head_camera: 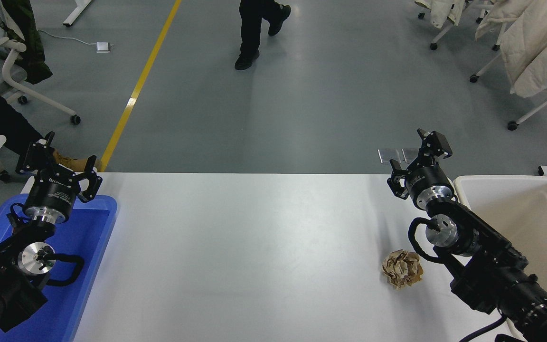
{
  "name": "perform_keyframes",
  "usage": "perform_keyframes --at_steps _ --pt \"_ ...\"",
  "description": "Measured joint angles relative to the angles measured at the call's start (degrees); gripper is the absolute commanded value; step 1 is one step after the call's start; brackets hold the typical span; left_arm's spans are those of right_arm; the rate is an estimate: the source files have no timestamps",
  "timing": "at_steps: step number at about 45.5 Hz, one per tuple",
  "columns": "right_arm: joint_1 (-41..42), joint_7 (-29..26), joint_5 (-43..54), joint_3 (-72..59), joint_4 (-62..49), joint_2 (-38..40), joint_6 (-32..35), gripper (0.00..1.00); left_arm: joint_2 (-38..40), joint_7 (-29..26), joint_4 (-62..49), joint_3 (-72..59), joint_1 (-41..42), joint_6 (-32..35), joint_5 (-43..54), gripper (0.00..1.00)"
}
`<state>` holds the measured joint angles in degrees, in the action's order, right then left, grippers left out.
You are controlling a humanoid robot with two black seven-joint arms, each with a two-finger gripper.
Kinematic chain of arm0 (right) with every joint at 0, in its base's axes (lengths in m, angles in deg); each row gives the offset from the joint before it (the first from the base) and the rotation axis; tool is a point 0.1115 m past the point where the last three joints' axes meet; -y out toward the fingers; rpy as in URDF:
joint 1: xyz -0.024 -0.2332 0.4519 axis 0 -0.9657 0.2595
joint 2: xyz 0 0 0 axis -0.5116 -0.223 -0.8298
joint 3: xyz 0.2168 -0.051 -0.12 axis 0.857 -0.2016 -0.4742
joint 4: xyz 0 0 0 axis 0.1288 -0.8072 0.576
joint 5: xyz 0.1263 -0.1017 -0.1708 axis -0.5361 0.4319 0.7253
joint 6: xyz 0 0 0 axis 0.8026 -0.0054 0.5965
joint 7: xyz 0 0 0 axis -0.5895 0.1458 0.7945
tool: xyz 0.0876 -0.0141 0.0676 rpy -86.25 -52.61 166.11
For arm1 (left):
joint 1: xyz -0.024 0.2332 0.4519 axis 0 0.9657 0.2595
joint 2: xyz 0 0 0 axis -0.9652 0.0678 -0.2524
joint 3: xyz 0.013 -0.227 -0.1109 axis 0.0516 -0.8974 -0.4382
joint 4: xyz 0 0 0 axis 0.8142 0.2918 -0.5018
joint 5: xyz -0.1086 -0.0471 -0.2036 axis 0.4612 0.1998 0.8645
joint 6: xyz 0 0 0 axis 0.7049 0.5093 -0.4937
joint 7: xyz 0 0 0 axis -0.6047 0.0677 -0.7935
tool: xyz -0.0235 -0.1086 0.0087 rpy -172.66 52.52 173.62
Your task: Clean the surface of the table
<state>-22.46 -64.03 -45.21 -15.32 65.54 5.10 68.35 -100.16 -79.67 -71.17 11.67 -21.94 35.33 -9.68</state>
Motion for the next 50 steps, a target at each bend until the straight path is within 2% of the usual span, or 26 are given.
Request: perform_keyframes --at_steps 21,38,50 --pt "1.0 -1.1 2.2 -18.8 9.3 10.6 0.5 1.0 0.0 0.0 0.0 0.0 0.0 0.0 0.0 1.0" --pt "5.6 -6.1 6.7 -32.6 12.5 17.6 0.7 0.99 0.0 0.0 0.0 0.0 0.0 0.0 0.0 1.0" --pt "10.9 -11.6 11.2 -42.0 19.6 26.5 0.9 0.98 0.0 0.0 0.0 0.0 0.0 0.0 0.0 1.0"
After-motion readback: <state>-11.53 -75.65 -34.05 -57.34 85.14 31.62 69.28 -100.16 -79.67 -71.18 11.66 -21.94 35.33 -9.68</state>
